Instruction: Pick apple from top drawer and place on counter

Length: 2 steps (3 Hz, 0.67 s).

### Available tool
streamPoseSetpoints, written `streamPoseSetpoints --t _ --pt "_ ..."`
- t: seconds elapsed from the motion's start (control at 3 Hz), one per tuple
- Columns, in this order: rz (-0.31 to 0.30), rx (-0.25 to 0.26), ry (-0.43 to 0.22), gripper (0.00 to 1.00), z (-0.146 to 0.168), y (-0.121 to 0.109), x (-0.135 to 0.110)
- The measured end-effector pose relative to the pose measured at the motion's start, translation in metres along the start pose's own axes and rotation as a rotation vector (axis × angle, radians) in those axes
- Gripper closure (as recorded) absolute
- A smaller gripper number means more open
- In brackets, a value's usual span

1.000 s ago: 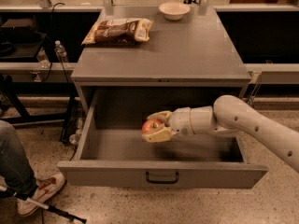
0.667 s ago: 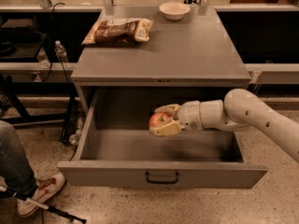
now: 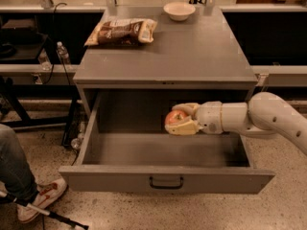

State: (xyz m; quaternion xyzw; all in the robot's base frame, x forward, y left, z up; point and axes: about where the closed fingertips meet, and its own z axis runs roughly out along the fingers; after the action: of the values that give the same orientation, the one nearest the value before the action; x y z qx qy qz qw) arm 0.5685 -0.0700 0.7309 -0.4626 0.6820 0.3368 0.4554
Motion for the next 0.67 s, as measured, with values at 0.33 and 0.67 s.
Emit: streamPoseSetpoints --t 0.33,0.67 --pt "-0.006 0.163 -0.039 1.0 -0.064 -0.021 -0.021" --pt "-0.016 0.289 -0.07 1.0 -0.12 -0.048 -0.04"
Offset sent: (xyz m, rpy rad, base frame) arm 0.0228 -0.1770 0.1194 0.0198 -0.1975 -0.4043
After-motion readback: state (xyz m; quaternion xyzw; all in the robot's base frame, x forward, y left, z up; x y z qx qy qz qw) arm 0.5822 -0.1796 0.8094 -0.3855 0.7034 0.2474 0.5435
